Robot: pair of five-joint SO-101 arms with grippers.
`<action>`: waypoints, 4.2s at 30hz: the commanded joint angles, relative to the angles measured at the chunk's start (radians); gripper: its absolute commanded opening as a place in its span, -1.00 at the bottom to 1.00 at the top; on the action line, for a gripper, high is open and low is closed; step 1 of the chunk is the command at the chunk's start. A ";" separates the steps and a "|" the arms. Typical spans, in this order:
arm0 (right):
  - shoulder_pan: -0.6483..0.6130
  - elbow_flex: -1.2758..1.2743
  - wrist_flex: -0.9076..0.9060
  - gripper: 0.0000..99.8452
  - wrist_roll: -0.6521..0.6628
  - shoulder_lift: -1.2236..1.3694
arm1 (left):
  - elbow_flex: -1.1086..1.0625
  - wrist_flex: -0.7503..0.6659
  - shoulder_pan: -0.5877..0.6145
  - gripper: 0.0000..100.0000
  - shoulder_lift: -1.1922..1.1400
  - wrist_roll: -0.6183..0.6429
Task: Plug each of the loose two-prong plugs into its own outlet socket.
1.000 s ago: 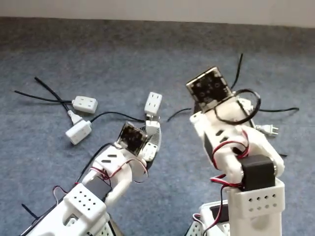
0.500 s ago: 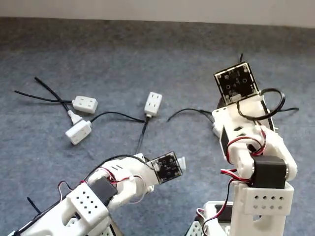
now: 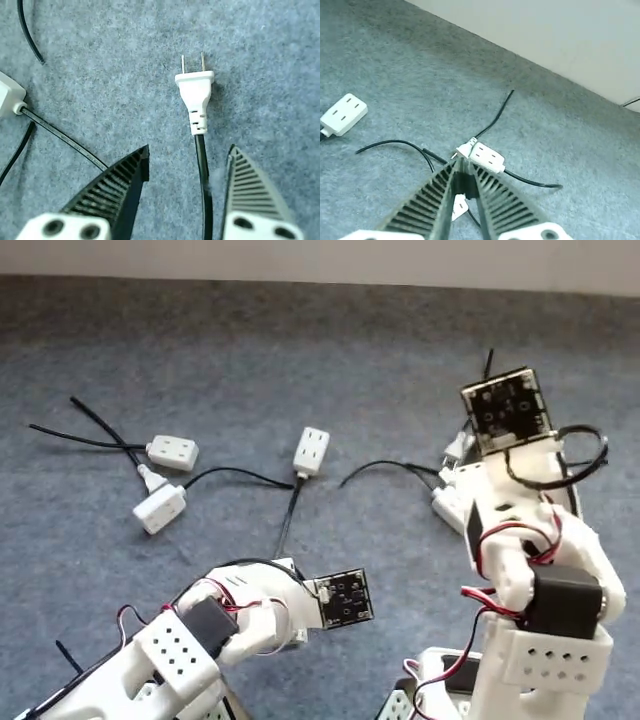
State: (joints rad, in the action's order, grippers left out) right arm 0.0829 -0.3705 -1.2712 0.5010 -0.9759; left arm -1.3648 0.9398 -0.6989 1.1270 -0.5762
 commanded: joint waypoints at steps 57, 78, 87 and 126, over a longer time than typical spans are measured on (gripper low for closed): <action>0.432 -0.051 0.002 -0.98 0.083 -0.013 | 0.676 -0.072 -0.024 -0.52 -1.064 0.150; 0.486 -0.048 0.002 -0.98 0.084 -0.013 | 0.941 0.218 -0.031 -0.79 -1.305 0.146; 0.490 -0.047 0.002 -0.98 0.084 -0.013 | 0.934 0.273 -0.025 -0.51 -1.303 0.149; 0.541 -0.044 0.001 -0.98 0.084 -0.015 | 1.124 0.522 -0.180 -0.94 -1.168 0.152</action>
State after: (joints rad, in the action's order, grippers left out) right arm 0.6137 -0.4273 -1.2712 0.5731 -0.9774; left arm -0.3015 1.4139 -0.8370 -0.1496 -0.4258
